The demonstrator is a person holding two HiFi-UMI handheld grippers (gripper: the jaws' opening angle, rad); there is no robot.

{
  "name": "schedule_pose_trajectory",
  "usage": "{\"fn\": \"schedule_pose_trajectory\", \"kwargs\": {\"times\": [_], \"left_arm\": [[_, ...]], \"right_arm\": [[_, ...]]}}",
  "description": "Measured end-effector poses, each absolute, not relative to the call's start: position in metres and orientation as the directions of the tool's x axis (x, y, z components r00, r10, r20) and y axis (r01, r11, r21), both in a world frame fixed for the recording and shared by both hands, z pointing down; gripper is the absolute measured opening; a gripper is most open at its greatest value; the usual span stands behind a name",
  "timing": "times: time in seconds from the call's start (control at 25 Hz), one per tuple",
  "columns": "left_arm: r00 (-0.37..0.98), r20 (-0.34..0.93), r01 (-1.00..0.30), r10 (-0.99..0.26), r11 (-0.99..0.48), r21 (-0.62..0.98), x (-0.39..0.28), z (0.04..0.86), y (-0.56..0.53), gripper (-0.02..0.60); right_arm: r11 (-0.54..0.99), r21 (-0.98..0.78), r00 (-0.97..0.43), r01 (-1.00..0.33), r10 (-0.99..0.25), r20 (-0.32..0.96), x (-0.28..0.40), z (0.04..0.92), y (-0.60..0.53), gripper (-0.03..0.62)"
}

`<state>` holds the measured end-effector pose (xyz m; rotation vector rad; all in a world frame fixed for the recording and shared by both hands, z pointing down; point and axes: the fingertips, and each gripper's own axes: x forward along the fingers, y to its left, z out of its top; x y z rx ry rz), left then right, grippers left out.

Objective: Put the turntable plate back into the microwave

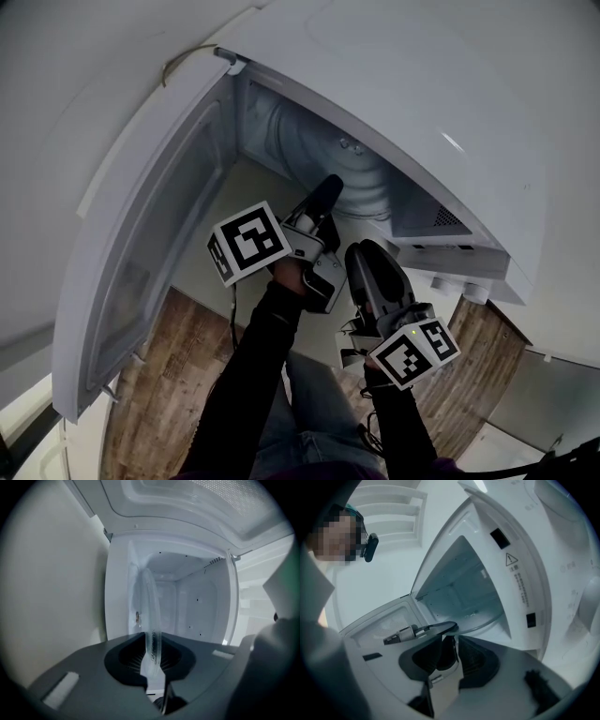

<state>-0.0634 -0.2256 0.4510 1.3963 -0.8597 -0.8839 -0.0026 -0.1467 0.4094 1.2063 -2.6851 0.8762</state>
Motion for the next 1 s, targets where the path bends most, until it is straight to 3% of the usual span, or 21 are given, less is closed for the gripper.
{"fn": "schedule_pose_trajectory", "kwargs": {"times": [0.56,1.0], "left_arm": [[0.457,0.102,-0.017,-0.883,0.106,0.994,-0.061,0.455,-0.23,0.029],[0.478,0.135,-0.029,-0.868,0.138,0.99,-0.06,0.455,-0.233,0.029]], "right_arm": [[0.497,-0.353,-0.607,-0.793,-0.693,0.388,-0.001,0.426,-0.176,0.114],[0.411,-0.492,-0.613,-0.767,-0.695,0.375,-0.01,0.433,-0.187,0.114]]}}
